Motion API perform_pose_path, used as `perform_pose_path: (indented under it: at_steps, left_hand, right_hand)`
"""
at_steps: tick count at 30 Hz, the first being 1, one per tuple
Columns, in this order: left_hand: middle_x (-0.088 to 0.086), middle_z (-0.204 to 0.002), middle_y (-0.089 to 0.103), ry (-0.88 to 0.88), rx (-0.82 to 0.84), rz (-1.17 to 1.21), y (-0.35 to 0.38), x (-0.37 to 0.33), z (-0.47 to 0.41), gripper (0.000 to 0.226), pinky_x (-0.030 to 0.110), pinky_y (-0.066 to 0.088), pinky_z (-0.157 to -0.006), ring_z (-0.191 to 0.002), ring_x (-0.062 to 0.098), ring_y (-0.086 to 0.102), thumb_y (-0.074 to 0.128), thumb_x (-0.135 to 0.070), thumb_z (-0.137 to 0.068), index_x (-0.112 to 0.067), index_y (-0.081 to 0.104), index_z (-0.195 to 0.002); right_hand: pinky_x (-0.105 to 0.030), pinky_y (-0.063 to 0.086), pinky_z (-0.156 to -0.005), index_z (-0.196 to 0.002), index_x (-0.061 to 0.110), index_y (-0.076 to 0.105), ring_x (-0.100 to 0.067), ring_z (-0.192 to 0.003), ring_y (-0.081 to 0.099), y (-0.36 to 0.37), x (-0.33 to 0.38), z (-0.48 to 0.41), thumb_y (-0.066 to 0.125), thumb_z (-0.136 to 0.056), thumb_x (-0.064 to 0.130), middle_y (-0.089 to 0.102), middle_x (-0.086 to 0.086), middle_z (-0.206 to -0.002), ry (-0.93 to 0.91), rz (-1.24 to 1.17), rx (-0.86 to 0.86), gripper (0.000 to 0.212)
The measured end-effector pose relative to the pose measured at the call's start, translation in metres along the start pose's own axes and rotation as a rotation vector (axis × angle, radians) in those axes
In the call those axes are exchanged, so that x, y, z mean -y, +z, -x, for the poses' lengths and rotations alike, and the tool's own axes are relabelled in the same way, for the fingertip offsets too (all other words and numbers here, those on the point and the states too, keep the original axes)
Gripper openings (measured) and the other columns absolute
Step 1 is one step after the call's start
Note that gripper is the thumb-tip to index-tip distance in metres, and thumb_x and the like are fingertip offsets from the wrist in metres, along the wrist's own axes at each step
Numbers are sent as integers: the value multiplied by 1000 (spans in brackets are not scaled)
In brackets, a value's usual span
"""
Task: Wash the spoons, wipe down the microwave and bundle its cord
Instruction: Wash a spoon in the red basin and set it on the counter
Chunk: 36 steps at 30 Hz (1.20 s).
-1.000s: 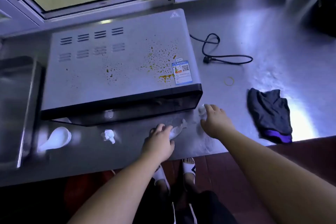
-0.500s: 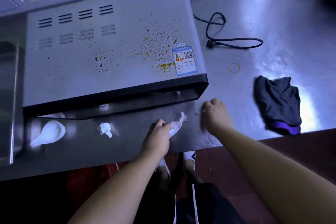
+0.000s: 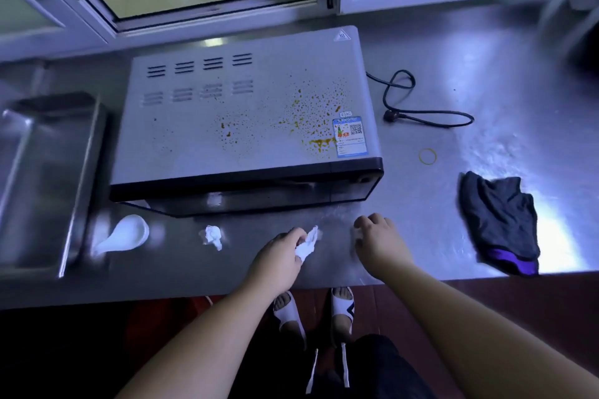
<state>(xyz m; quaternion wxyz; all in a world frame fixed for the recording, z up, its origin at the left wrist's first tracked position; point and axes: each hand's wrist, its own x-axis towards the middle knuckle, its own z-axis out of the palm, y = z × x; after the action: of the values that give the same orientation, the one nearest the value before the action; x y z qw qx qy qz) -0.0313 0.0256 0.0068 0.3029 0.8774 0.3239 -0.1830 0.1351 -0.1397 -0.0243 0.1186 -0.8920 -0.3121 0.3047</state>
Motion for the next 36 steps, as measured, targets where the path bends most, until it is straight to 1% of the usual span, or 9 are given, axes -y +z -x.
perform_pose_path:
  at_steps: [3, 7, 13, 17, 20, 25, 29, 32, 36]
  left_hand:
    - [-10, -120, 56, -33, -17, 32, -11, 10, 13, 52, 27, 43, -79, -105, 17, 59, 54, -12, -94, -41, 56, -136]
    - [-15, -104, 51, -86, -79, 64, -22, 25, 31, 31, 19, 37, -61, -84, 13, 58, 57, -14, -94, -36, 71, -111]
    - [-13, -105, 63, -219, -157, 214, -35, 55, 65, 12, 30, 54, -77, -89, 12, 65, 61, -18, -86, -30, 61, -87]
    - [-9, -82, 65, -337, -231, 309, -40, 78, 90, 10, 27, 41, -61, -76, 13, 60, 60, -25, -89, -31, 54, -94]
    - [-7, -85, 61, -402, -277, 359, -42, 102, 107, 14, 30, 38, -66, -81, 19, 58, 59, -25, -91, -28, 55, -105]
    - [-5, -76, 64, -452, -377, 488, -48, 156, 142, 6, 28, 39, -62, -76, 18, 59, 59, -27, -92, -22, 59, -95]
    - [-3, -77, 68, -479, -449, 651, -53, 212, 178, 7, 34, 50, -68, -77, 21, 66, 61, -30, -89, -22, 61, -88]
    - [-2, -77, 68, -495, -452, 694, -55, 260, 211, 4, 34, 50, -72, -79, 21, 65, 59, -19, -87, -22, 61, -86]
    - [-10, -68, 67, -534, -478, 792, -51, 325, 257, 13, 29, 50, -67, -70, 10, 65, 57, -17, -85, -28, 62, -84]
  right_hand:
    - [-39, 46, -88, -134, 16, 54, -31, -116, 46, -6, 14, 1, 49, -94, 15, 54, -9, -125, -54, 13, 3, 41]
    - [-39, 45, -88, -135, 16, 54, -30, -117, 45, -7, 36, 2, 48, -94, 16, 54, -9, -126, -139, 37, 49, 41]
    - [-39, 46, -92, -137, 18, 53, -31, -122, 43, -1, 77, 0, 49, -94, 19, 52, -8, -130, -265, 100, 120, 43]
    - [-36, 47, -90, -138, 20, 52, -30, -123, 44, 8, 117, 3, 49, -96, 21, 50, -5, -135, -348, 134, 154, 42]
    - [-33, 44, -86, -138, 19, 52, -30, -122, 47, 20, 151, 9, 48, -96, 21, 50, -5, -135, -418, 166, 195, 42]
    - [-28, 42, -86, -135, 15, 57, -28, -121, 53, 51, 214, 22, 49, -99, 19, 53, -5, -134, -558, 230, 229, 38]
    - [-34, 47, -90, -130, 22, 59, -27, -114, 59, 81, 274, 37, 59, -95, 26, 58, -4, -126, -519, 230, 208, 36]
    - [-37, 52, -89, -123, 17, 63, -28, -104, 64, 112, 316, 52, 62, -90, 22, 64, -6, -116, -579, 229, 225, 33]
    - [-31, 54, -66, -92, 3, 72, -33, -73, 68, 166, 369, 69, 62, -82, 10, 69, -14, -83, -737, 231, 192, 15]
